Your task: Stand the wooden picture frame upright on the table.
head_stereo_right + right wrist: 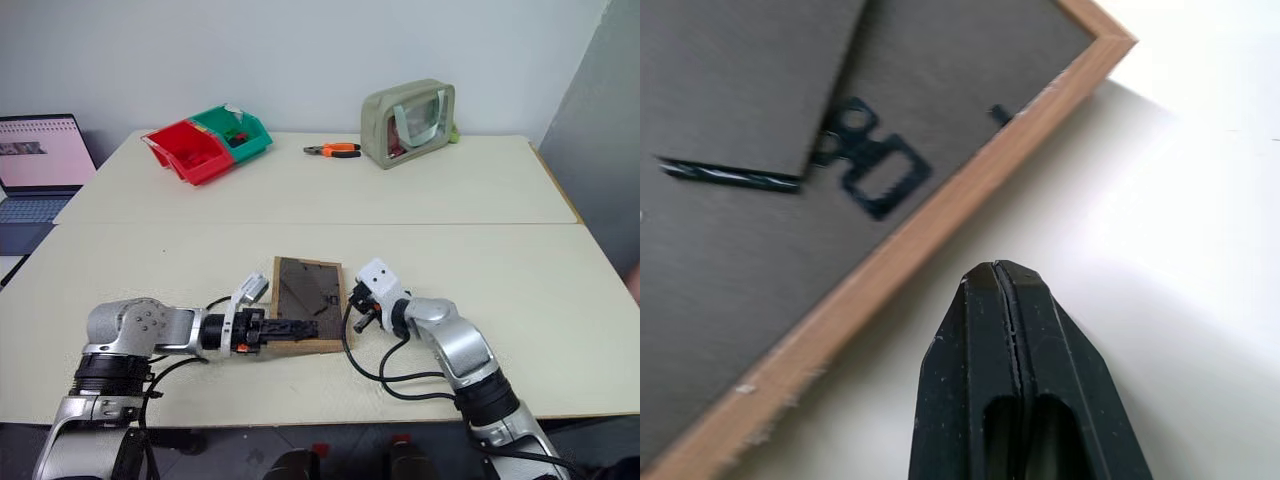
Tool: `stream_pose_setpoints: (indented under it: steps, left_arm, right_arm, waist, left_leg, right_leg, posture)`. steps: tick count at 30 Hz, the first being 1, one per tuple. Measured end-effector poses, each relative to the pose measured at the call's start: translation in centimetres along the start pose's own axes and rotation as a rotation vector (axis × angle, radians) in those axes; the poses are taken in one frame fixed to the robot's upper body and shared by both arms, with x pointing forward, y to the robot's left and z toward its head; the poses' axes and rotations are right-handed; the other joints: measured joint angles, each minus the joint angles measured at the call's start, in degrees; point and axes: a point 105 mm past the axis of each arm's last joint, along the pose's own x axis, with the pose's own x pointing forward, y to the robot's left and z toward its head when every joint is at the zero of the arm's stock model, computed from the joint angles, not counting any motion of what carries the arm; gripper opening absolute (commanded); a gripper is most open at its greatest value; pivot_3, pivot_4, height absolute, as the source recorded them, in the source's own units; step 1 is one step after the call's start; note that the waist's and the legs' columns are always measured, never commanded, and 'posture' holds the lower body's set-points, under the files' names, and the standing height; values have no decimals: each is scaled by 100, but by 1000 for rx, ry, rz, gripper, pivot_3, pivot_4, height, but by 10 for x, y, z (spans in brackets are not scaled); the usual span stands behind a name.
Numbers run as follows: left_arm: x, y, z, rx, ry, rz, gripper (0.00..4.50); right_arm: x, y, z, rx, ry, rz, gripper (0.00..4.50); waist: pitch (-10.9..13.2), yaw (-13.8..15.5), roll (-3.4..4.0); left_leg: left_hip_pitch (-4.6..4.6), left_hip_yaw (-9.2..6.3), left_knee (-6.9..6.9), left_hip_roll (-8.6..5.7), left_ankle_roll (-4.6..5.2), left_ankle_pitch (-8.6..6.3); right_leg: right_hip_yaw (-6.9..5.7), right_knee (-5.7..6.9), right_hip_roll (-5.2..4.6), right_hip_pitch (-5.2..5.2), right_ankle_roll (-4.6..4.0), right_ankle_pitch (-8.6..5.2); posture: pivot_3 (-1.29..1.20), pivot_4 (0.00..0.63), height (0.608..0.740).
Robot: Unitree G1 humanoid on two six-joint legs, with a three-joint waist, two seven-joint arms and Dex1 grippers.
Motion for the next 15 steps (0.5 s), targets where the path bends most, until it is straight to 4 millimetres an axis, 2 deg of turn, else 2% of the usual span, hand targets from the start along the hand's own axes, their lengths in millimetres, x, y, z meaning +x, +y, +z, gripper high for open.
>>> stream_pose_setpoints:
  steps: [2,5,6,8,9,12,14,15]
  left_arm:
    - [-3,-7,2,16,-8,-11,939]
    - [-4,-21,8,70,-24,-27,889]
    - [-5,-22,9,79,-28,-22,889]
    - [-9,-24,11,119,-33,8,889]
    - [-12,-25,13,144,-39,20,889]
    - [-21,-34,31,295,-73,65,889]
    - [-24,-45,47,424,-105,77,889]
    - [-24,-47,51,457,-109,82,889]
  right_arm:
    - [-1,-5,-1,-3,-6,-18,0]
    - [-6,-18,-1,5,-20,-62,0]
    - [-8,-22,0,12,-27,-77,274]
    - [-19,-36,7,41,-60,-97,474]
    - [-24,-43,14,49,-82,-103,793]
    - [-53,-68,57,103,-200,-80,1454]
    - [-71,-68,95,150,-312,13,1915]
    - [-74,-65,103,165,-334,51,2088]
  waist:
    - [0,-1,0]
    - [0,1,0]
    - [0,1,-1]
    - [9,-5,-2]
    - [14,-10,-3]
    - [23,-19,-2]
    - [22,-23,-3]
    - [22,-28,-3]
  left_leg:
    - [0,1,0,-1,0,0]
    - [-1,2,0,-1,0,0]
    - [-1,2,0,-1,-1,0]
    - [-4,4,0,-1,-1,0]
    - [-4,5,0,0,-2,0]
    - [-2,5,-2,-2,-2,1]
    - [0,5,-8,-3,-2,0]
    - [0,5,-8,-4,-2,0]
  right_leg:
    - [1,-1,0,0,0,0]
    - [2,-1,0,0,0,0]
    - [2,-1,0,0,0,0]
    - [4,0,0,-4,-2,1]
    - [4,0,0,-6,-4,3]
    - [2,1,0,-6,-11,7]
    - [1,-5,1,-4,-24,14]
    - [1,-7,1,-4,-26,13]
  posture:
    - [0,150,740]
    - [0,150,740]
    - [0,150,740]
    - [0,150,740]
    - [0,150,740]
    - [0,150,740]
    - [0,150,740]
    - [0,150,740]
